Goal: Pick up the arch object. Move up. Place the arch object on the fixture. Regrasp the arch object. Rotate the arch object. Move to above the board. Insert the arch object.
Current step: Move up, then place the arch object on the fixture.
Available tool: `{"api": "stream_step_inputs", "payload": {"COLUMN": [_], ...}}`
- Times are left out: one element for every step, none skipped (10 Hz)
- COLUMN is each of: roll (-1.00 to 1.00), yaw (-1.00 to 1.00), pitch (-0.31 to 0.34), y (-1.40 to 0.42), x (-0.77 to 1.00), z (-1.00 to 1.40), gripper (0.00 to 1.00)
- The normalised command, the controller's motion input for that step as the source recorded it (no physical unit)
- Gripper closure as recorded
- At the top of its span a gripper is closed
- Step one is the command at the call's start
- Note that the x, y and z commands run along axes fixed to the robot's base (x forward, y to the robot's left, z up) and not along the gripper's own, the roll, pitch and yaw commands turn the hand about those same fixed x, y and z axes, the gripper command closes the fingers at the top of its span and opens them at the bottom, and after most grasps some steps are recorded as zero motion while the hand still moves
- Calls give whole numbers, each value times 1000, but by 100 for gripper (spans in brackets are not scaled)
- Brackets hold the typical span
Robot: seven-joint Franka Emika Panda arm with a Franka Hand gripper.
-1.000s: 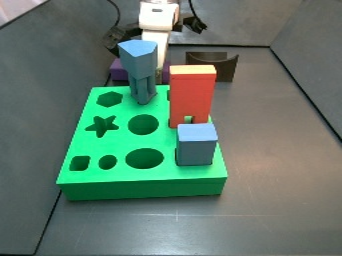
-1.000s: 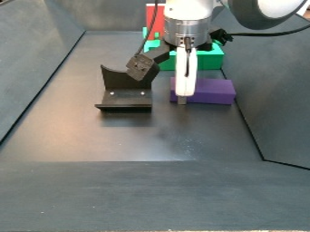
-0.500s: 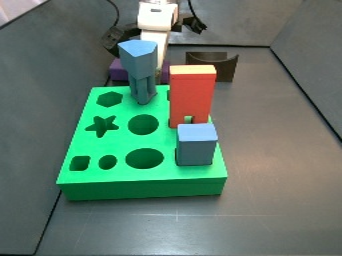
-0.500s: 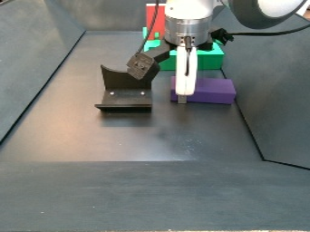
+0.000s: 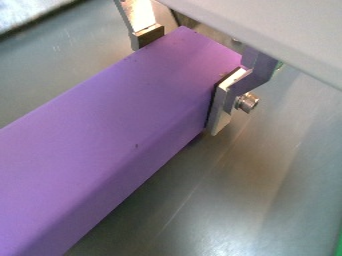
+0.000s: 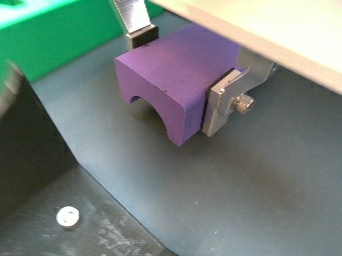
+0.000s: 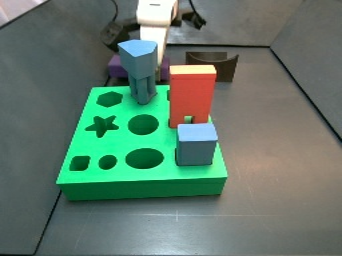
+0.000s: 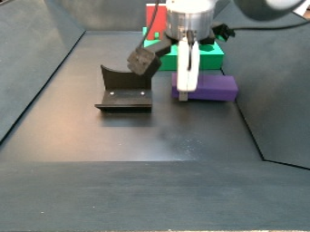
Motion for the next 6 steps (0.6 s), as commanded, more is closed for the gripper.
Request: {"api": "stream_step_inputs", "payload": {"roll": [-12,-19,-26,0,-4,-13], "yaw": [-20,-16,-12,0,2,4], "pitch": [21,29,30,0,2,14], "y": [-1,-1,-2,0,0,-3], "x": [11,-5,-10,0,-1,-11], "z": [594,450,302,1000,1000,1000], "gripper": [100,100,100,100,100,100]}}
